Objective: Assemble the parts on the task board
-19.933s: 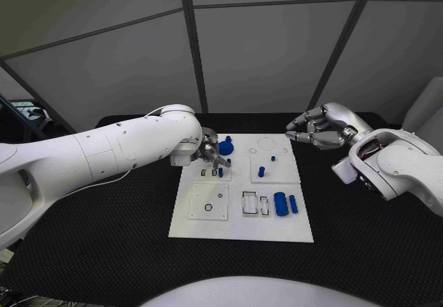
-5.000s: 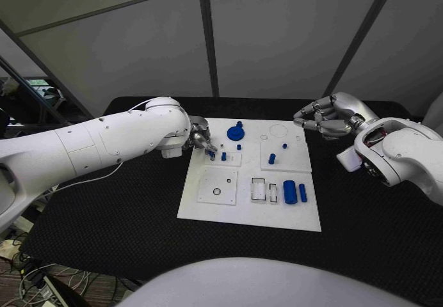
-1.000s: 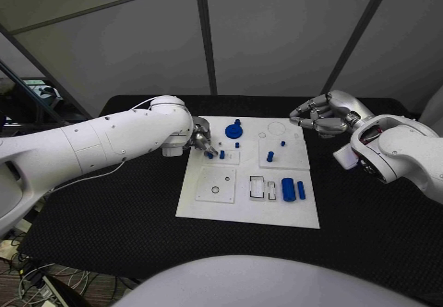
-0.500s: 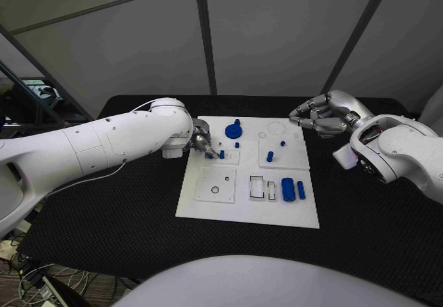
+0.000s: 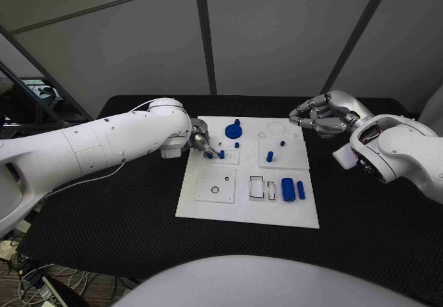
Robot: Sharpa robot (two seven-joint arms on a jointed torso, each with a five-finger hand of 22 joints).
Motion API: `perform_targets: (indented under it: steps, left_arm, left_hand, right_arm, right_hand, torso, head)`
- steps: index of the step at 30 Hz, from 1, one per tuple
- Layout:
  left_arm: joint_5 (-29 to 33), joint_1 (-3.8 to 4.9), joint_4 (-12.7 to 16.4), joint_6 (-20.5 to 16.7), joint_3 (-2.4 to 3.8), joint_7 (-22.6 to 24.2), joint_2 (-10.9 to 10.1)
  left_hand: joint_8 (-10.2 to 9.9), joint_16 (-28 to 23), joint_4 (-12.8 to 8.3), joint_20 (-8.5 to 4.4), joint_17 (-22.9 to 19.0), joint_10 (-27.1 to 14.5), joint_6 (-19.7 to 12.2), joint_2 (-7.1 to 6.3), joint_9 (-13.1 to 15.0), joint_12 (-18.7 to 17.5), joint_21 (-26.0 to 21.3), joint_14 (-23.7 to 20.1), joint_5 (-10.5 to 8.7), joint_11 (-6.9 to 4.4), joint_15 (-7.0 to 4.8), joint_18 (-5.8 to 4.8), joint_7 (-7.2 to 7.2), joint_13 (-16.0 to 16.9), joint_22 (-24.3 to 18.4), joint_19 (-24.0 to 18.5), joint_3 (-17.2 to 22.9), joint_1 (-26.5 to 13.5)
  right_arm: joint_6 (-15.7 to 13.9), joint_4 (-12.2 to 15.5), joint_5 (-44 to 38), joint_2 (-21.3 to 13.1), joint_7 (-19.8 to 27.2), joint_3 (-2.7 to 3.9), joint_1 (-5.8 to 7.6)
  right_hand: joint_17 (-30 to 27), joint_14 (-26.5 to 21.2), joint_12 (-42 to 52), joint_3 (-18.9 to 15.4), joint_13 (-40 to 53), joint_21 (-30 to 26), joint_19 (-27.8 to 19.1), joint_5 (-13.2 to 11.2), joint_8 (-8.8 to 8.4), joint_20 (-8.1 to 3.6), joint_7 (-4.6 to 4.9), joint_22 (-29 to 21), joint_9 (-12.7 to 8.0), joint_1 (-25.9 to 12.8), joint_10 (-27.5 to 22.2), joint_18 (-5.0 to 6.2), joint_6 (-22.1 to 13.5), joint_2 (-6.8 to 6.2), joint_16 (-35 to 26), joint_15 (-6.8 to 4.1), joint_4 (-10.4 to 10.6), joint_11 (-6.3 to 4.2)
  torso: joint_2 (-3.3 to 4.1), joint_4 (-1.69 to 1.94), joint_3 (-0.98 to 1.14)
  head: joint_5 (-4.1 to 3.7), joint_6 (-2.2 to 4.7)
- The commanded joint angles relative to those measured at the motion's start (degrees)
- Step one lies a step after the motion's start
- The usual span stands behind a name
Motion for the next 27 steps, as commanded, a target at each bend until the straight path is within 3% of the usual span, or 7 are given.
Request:
perform_targets:
  steps: [1,8,21,27]
  left_arm:
    - [0.15,0.04,0.27,-1.68,0.03,0.09,-0.30]
    - [0.69,0.04,0.71,-3.00,0.14,0.23,-0.69]
    - [1.26,0.04,0.84,-4.17,0.29,0.34,-1.18]
    - [1.38,0.05,1.08,-5.24,1.39,0.46,-1.69]
  left_hand:
    - [-0.35,0.35,0.78,-0.34,15.07,0.14,0.43,-0.46,0.08,0.08,0.21,5.95,0.07,0.35,-0.26,-1.87,0.14,-0.08,8.56,2.50,-1.92,-1.53]
    - [-0.53,0.35,2.46,-0.38,15.07,0.14,0.51,-0.60,0.22,0.15,0.24,5.95,0.07,0.25,-0.34,-1.88,0.01,0.02,8.65,2.56,-5.83,-2.79]
    - [-0.59,0.35,2.75,-0.42,15.07,0.16,0.55,-0.04,0.29,0.17,0.22,5.95,0.07,0.21,-0.38,-1.88,-0.03,0.06,8.67,2.58,-7.08,-2.73]
    - [-0.79,0.35,2.71,-0.42,15.07,-0.45,0.27,0.54,0.33,-0.32,-0.63,5.95,0.07,0.27,-0.34,-1.71,0.06,-0.73,8.23,2.33,-8.11,-2.25]
  right_arm:
    - [0.01,0.08,0.14,0.03,0.32,0.03,0.09]
    - [0.03,0.10,0.14,0.03,0.33,0.03,0.08]
    - [0.09,0.03,0.14,0.09,0.34,0.03,0.08]
    - [0.13,-0.05,0.14,0.16,0.35,0.03,0.08]
  right_hand:
    - [4.63,2.33,0.06,0.27,-0.05,-0.04,0.49,0.05,0.24,-0.03,0.05,-0.05,0.05,0.06,0.26,0.42,-0.28,0.53,0.02,0.31,0.19,-0.15]
    - [4.63,2.33,0.06,0.27,-0.05,-0.04,0.49,0.05,0.24,-0.03,0.05,-0.05,0.05,0.06,0.26,0.42,-0.28,0.53,0.02,0.31,0.19,-0.15]
    - [4.63,2.33,0.06,0.27,-0.05,-0.04,0.49,0.05,0.24,-0.03,0.05,-0.05,0.05,0.06,0.26,0.42,-0.28,0.53,0.02,0.31,0.19,-0.15]
    - [4.62,2.33,0.07,0.30,-0.04,-0.11,0.47,0.05,0.22,-0.03,0.07,-0.10,0.07,0.05,0.26,0.43,-0.36,0.52,0.00,0.31,0.23,-0.14]
  torso:
    - [0.02,-0.01,-0.01]
    - [0.02,0.00,0.01]
    - [-0.04,0.01,-0.01]
    - [0.00,0.00,0.03]
  head:
    - [-0.08,0.00]
    - [-0.02,0.00]
    - [0.01,0.00]
    - [0.00,0.00]
